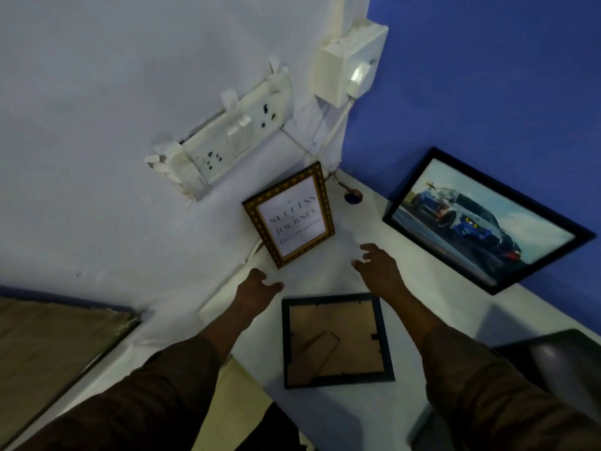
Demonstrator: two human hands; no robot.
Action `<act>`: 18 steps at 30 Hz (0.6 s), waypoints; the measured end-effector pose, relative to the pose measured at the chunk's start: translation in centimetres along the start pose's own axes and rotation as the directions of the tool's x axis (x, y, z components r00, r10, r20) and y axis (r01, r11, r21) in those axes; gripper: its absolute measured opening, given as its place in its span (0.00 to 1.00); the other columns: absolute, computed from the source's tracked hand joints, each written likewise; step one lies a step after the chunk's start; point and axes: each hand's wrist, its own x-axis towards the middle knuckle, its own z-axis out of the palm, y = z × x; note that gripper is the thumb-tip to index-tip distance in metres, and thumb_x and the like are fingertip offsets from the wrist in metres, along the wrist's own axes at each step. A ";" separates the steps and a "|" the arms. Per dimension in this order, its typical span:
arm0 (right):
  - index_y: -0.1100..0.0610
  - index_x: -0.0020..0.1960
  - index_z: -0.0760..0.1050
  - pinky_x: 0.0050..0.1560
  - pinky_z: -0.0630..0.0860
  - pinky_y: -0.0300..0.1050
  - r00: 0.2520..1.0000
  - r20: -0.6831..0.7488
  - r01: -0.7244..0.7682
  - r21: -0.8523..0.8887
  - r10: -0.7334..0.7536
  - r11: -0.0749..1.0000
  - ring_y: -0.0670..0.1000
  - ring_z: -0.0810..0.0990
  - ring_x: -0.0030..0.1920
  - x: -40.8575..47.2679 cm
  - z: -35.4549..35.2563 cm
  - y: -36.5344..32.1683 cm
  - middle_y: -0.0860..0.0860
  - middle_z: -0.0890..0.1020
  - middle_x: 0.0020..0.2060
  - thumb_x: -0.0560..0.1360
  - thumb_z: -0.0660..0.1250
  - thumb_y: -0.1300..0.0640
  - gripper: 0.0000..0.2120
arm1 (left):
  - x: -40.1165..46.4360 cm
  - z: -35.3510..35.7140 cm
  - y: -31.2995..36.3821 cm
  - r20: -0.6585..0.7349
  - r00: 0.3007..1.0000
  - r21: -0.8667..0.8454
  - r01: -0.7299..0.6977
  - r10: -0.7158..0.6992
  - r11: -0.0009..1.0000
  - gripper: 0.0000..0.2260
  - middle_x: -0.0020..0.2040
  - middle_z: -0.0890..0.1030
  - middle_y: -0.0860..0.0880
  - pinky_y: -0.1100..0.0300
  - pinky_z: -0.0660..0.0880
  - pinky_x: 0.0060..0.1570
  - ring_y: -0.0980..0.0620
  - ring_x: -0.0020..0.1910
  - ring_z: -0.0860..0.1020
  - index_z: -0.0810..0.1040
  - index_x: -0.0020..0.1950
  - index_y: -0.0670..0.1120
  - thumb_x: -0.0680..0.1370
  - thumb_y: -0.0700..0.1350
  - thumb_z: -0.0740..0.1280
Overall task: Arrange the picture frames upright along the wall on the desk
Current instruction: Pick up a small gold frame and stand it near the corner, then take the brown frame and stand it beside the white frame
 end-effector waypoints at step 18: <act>0.58 0.61 0.78 0.46 0.79 0.46 0.964 0.039 -0.265 0.174 0.263 0.948 0.56 0.82 0.50 -12.9 2.8 11.1 0.54 0.83 0.50 0.78 0.64 0.51 0.15 | -11.5 9.9 -8.1 0.123 0.992 0.080 0.020 -0.030 0.997 0.37 0.65 0.75 0.44 0.60 0.74 0.40 0.48 0.53 0.78 0.64 0.74 0.42 0.71 0.54 0.75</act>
